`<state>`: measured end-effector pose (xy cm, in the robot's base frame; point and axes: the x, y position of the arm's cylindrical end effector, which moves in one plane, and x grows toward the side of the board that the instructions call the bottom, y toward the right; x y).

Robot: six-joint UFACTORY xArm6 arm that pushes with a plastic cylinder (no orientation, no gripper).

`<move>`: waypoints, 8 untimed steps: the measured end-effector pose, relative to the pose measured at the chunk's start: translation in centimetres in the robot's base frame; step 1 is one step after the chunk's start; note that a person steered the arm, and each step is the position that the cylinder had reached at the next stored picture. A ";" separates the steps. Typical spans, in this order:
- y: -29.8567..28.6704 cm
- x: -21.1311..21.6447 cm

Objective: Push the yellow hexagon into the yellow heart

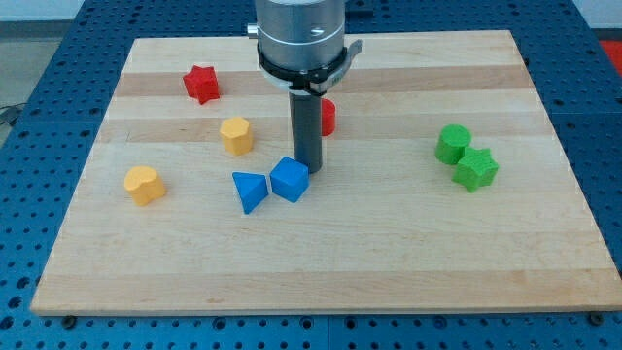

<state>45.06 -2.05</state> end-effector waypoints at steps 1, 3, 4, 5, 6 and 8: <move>-2.3 0.0; -2.1 -2.9; -2.3 -6.3; -3.9 -7.7; -6.1 -8.8; -9.9 -6.5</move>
<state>38.57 -11.97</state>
